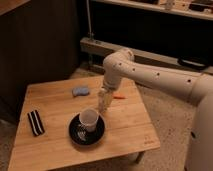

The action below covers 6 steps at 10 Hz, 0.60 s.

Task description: Stand the bottle upright

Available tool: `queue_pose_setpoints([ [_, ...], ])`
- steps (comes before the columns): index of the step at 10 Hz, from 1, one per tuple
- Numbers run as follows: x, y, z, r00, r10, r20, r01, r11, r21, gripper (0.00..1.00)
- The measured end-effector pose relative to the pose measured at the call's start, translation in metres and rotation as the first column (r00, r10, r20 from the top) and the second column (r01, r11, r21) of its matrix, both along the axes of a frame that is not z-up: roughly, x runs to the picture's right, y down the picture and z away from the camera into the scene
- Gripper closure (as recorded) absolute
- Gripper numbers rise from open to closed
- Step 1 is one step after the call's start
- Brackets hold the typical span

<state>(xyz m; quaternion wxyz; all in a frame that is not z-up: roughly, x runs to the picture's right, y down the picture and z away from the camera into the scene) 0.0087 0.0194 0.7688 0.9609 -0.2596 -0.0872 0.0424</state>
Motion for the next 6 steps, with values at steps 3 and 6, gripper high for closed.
queue_pose_setpoints([
  [3,0.002,-0.002,-0.002,1.0,0.013,-0.003,-0.013,0.9998,0.018,0.2],
  [6,0.02,-0.009,-0.005,0.998,0.052,-0.045,-0.049,0.9973,0.055,0.2],
])
